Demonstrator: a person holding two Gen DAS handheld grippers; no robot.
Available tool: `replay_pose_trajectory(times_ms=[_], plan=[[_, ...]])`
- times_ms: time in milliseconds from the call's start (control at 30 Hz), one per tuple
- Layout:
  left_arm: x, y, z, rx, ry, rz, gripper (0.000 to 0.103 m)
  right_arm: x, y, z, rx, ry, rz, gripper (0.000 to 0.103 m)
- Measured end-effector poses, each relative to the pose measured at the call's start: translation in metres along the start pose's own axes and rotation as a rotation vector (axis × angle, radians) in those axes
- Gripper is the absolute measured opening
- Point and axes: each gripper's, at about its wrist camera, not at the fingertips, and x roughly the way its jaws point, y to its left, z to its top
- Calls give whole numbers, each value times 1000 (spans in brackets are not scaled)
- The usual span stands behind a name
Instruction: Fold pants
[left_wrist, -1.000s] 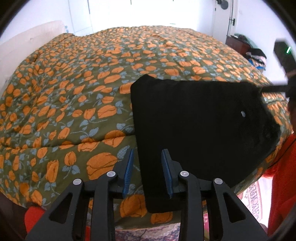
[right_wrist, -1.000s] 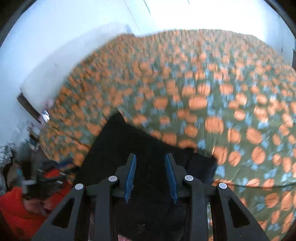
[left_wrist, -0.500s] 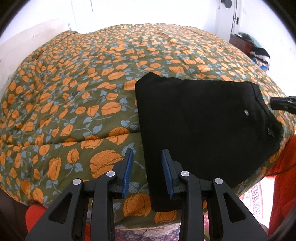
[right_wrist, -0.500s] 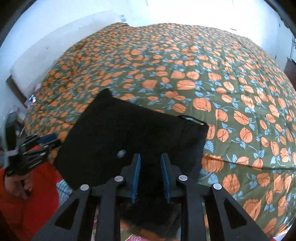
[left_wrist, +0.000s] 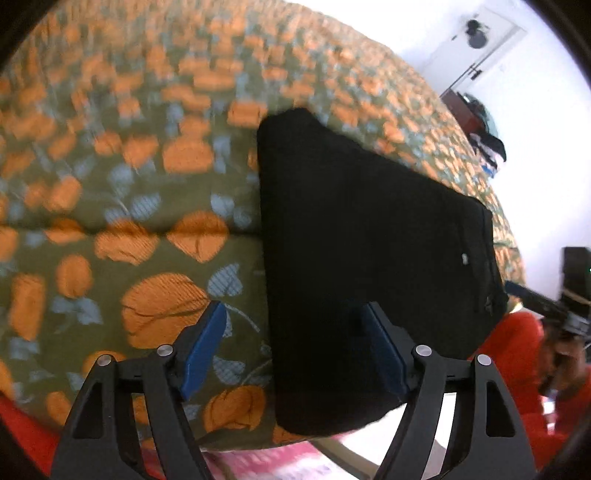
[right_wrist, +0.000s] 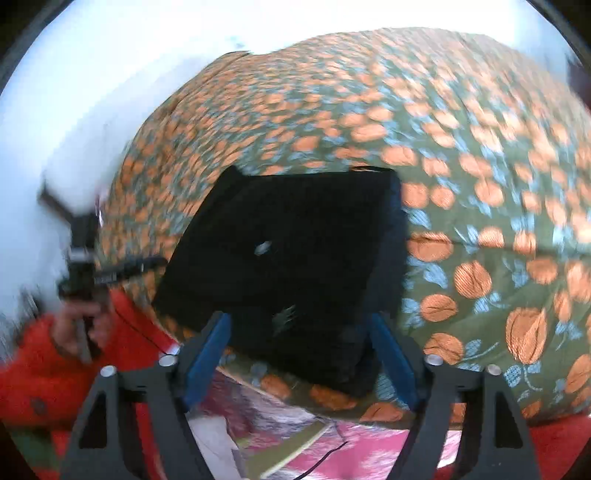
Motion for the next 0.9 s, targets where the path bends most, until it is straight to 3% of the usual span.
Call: replay_pose_trajectory(times_ms=[133,267,300,333,367,400,467,600,767,833,900], plan=[[19,8,1,-68,57,-101,77,35,-52,9,176,83,93,78],[32,-13,-2,-15,114,-164,76,63,-58,8,222,148,199,75],[32,-17,-3,0,112,-144,68,66,-56,7,215,159,195,74],[32,-23,-4,29,101,-116,59,70,-54,8,203,176,179,65],[29,-26,-2,38,90,-121,36,72,-54,9,195,183,169,49],[22,-30,-1,37,73,-121,26,68,-50,11,183,174,167,42],[-2,-46,4,64,13,-125,23,57,-34,17,117,147,140,33],[-41,-78,30,116,-87,-183,22,28,16,42,-18,74,158,29],[-66,-105,93,212,-227,-100,22,14,42,104,-96,-25,167,29],[-59,-106,118,229,-276,-46,23,15,38,137,-102,-74,154,29],[-34,-105,137,238,-277,34,27,25,25,163,-93,-102,108,29]])
